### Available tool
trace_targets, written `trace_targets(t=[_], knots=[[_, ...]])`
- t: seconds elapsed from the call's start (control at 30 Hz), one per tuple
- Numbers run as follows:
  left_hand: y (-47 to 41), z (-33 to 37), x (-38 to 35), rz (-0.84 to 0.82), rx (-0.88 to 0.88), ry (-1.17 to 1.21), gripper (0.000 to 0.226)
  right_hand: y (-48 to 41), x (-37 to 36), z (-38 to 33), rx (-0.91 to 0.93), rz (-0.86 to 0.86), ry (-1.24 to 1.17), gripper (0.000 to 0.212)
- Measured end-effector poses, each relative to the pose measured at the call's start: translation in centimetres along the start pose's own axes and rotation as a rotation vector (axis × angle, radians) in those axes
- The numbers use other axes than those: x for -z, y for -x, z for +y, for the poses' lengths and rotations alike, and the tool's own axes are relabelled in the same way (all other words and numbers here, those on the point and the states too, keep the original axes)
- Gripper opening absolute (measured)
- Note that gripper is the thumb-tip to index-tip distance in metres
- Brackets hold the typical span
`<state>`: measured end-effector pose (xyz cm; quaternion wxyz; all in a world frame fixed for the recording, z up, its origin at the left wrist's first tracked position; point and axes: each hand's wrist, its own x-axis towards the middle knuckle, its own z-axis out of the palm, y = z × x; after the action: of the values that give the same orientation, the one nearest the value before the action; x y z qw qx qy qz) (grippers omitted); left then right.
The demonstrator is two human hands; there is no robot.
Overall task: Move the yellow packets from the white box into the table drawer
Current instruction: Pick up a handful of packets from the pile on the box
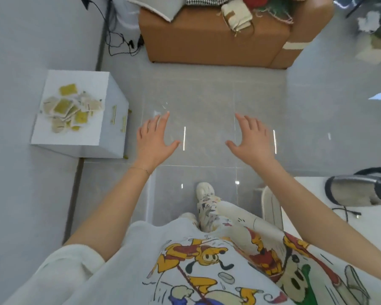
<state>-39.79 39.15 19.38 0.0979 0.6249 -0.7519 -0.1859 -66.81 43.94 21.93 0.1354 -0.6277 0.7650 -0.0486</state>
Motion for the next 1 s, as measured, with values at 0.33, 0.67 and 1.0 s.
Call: trace_targets(t=[0.33,0.67,1.0], knots=[[-4.2,-5.1,3.6,0.103,0.395,0.016,0.084,-15.7,1.7,-9.0,0.379,-0.1,0.052,0.081],[-8.6,-13.3,7.0,0.24,0.686,0.063,0.083,-27.2,-0.7,-23.0,0.703,-0.2,0.125,0.083],[-14.2,-27.4,10.5,0.22,0.848,0.127,0.082,-37.0,-4.6,-39.6,0.811,-0.266,0.205,0.08]])
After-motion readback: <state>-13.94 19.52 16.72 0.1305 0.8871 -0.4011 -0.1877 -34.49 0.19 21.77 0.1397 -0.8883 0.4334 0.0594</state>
